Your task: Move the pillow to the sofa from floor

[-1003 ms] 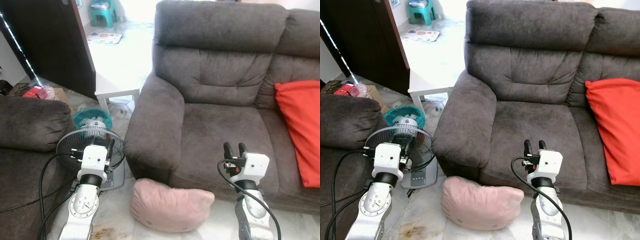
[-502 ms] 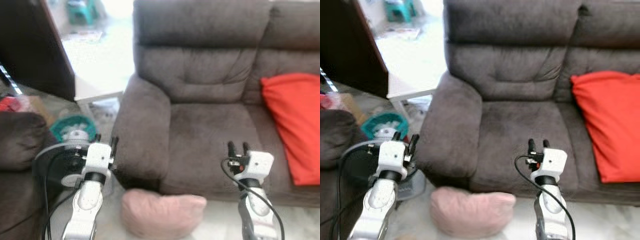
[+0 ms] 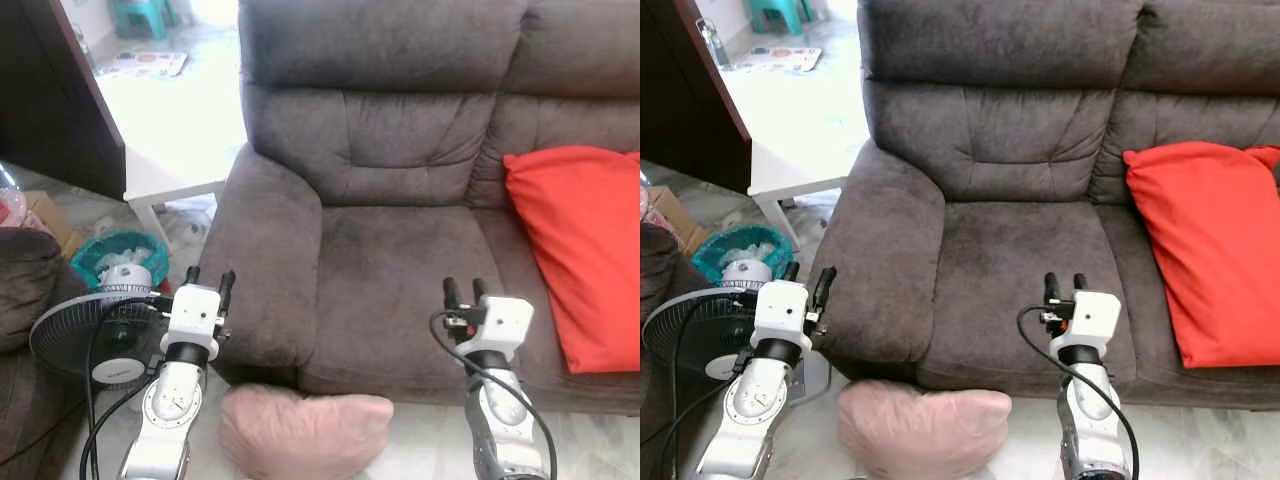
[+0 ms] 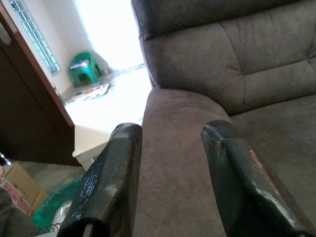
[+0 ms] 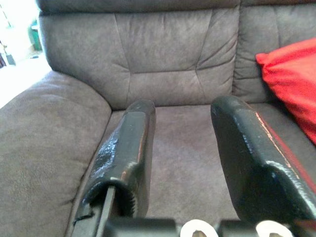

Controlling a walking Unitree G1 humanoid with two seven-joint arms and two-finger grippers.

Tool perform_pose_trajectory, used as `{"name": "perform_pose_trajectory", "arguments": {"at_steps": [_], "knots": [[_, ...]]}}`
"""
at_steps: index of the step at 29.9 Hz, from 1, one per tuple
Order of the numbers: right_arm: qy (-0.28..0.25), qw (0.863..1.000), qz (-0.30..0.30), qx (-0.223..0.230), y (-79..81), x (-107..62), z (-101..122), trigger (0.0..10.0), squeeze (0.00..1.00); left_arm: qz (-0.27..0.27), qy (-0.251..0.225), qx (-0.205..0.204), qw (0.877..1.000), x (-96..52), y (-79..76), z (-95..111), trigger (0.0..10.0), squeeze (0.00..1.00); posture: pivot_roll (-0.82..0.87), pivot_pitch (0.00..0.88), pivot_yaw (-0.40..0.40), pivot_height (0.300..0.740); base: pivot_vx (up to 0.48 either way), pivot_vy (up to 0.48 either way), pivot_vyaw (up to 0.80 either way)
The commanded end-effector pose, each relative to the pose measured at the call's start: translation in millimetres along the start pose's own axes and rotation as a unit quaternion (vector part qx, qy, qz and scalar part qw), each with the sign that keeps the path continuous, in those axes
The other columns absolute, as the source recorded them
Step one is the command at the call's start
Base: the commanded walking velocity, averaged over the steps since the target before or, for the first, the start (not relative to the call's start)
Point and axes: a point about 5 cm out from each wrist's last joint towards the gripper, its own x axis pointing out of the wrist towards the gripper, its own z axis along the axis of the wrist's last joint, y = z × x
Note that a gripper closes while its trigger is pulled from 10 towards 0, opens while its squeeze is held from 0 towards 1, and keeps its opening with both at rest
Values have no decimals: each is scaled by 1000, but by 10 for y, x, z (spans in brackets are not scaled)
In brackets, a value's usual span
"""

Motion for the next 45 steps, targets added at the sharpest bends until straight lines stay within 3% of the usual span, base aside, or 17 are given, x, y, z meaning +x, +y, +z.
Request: {"name": "perform_pose_trajectory", "arguments": {"at_steps": [1, 16, 45], "knots": [[2, 1000, 0, -4, -28, -12, -6, 10000, 0, 5, -3, -2, 1000, -20, 13, 8, 10000, 0, 131, 91, -22, 740, 0, 0, 0], [-46, 999, 10, -4, -23, 68, 239, 10000, 0, 30, -34, 6, 999, 0, 92, 167, 10000, 0, 131, 89, -21, 740, 0, 0, 0], [-43, 999, 23, 3, 39, 108, 260, 10000, 0, 22, -33, 8, 999, 30, 34, 208, 10000, 0, 127, 70, -19, 740, 0, 0, 0]]}}
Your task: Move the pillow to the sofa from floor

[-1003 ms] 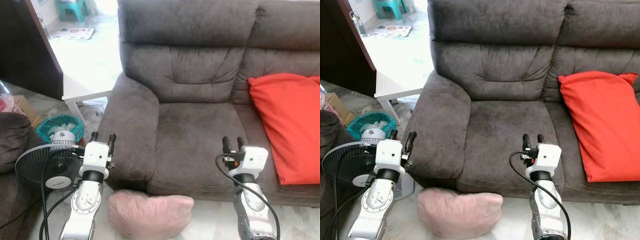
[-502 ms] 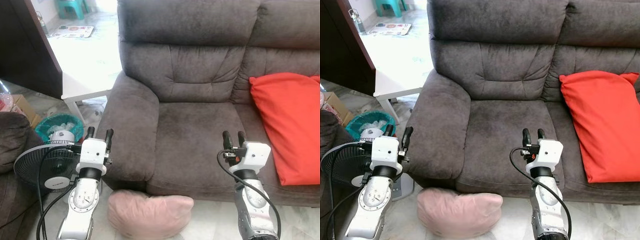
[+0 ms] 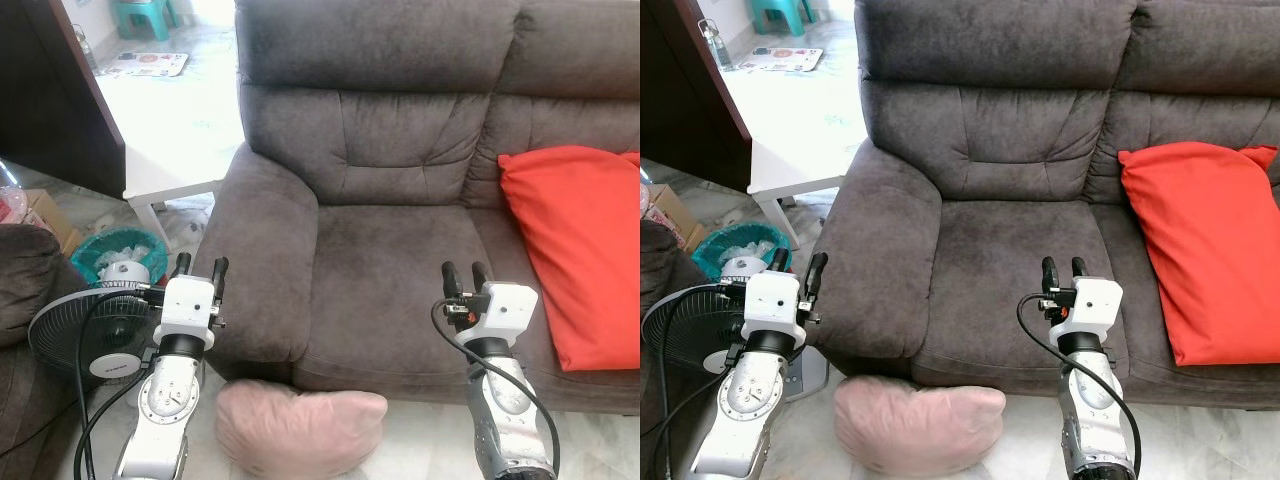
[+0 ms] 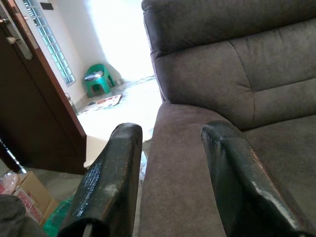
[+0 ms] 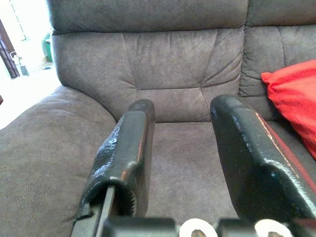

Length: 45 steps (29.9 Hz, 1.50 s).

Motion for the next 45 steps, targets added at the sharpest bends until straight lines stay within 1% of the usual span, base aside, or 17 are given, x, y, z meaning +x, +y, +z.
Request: {"name": "perform_pose_trajectory", "arguments": {"at_steps": [1, 45], "knots": [[-8, 1000, 5, 1, 23, 33, 54, 10000, 0, -3, 2, 4, 1000, -2, -10, 13, 10000, 0, 127, 70, -19, 740, 0, 0, 0], [0, 1000, 6, 1, 38, 22, 31, 10000, 0, -8, 14, 4, 1000, 6, -19, -24, 10000, 0, 128, 85, -20, 740, 0, 0, 0]]}}
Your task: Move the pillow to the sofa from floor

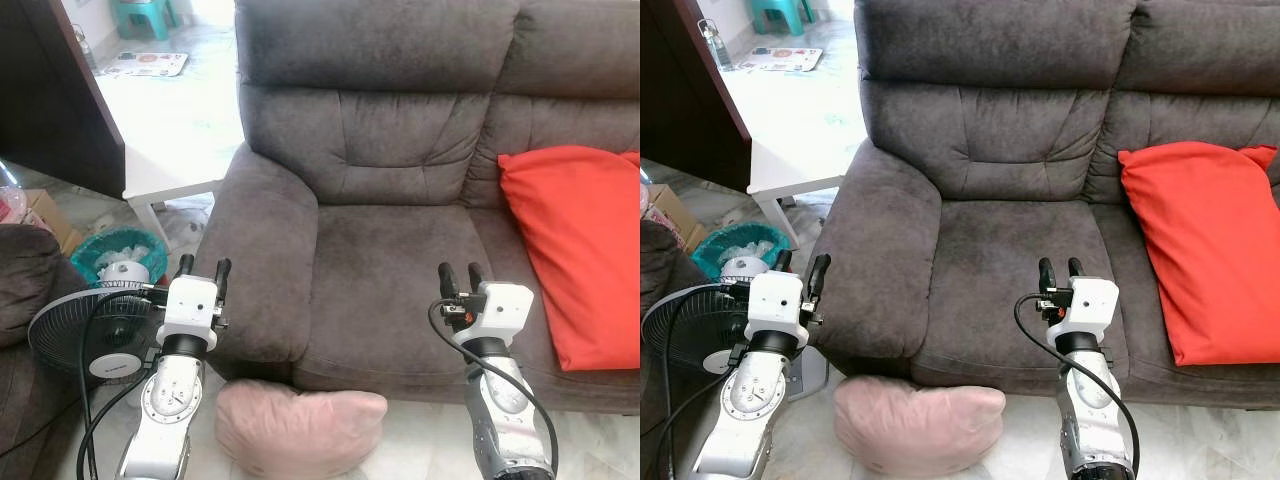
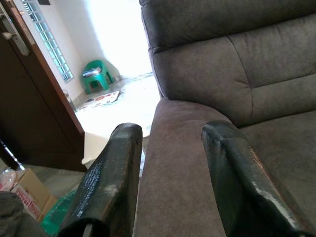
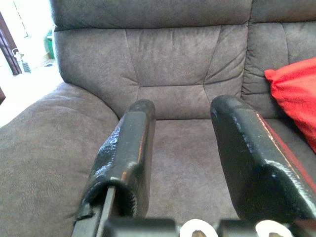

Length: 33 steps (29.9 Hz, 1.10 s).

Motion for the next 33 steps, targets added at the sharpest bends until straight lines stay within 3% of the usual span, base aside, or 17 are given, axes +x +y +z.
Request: {"name": "perform_pose_trajectory", "arguments": {"at_steps": [1, 18, 33], "knots": [[-7, 1000, 3, 1, 18, 19, 46, 10000, 0, -6, 6, 4, 1000, 5, -8, -10, 10000, 0, 128, 86, -20, 740, 0, 0, 0], [-9, 1000, 4, 5, 28, 22, 47, 10000, 0, -4, 9, 2, 1000, 8, -6, -28, 10000, 0, 129, 88, -18, 740, 0, 0, 0], [-14, 1000, 4, 6, 34, 20, 62, 10000, 0, -62, -14, 1, 998, 16, -167, 47, 10000, 0, 131, 80, -18, 740, 0, 0, 0]]}}
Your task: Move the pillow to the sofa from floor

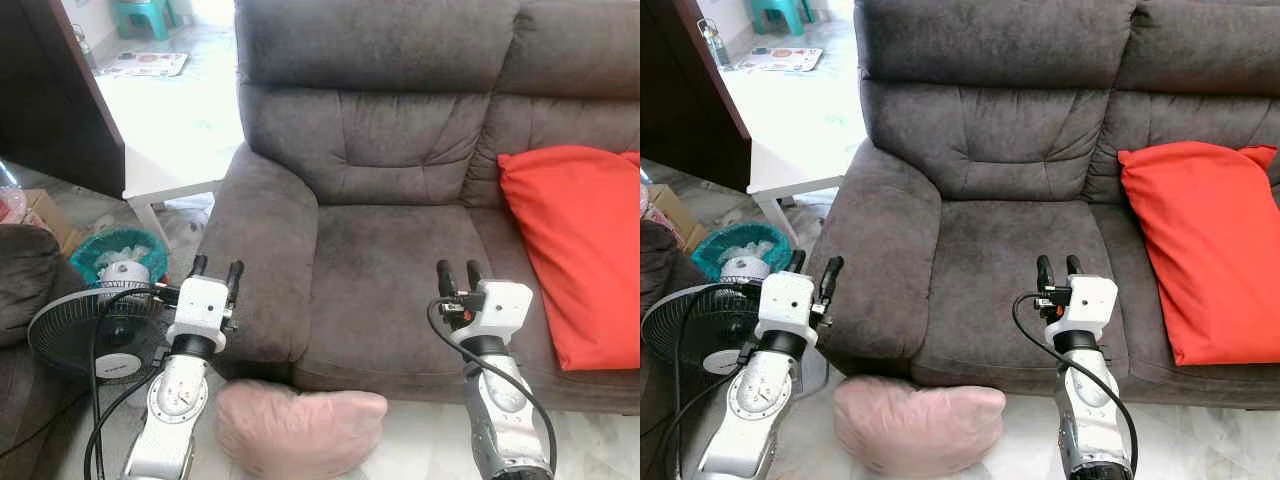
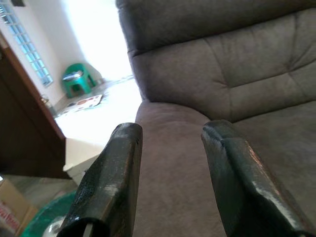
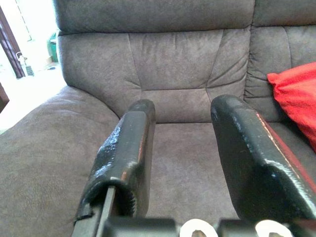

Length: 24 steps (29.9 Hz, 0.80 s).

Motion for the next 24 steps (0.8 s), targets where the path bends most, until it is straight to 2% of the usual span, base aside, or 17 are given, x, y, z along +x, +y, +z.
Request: {"name": "perform_pose_trajectory", "arguments": {"at_steps": [1, 15, 24], "knots": [[-6, 1000, 0, 4, 1, 9, 30, 10000, 0, -18, -9, 5, 1000, 20, -55, 26, 10000, 0, 132, 80, -18, 740, 0, 0, 0], [-9, 1000, -2, 9, 48, 32, 27, 10000, 0, -7, -3, -3, 1000, 60, -22, 9, 10000, 0, 130, 56, 3, 740, 0, 0, 0], [-8, 1000, 4, -4, 48, 33, 31, 10000, 0, -2, -3, -9, 1000, 63, -19, 11, 10000, 0, 133, 56, -3, 740, 0, 0, 0]]}}
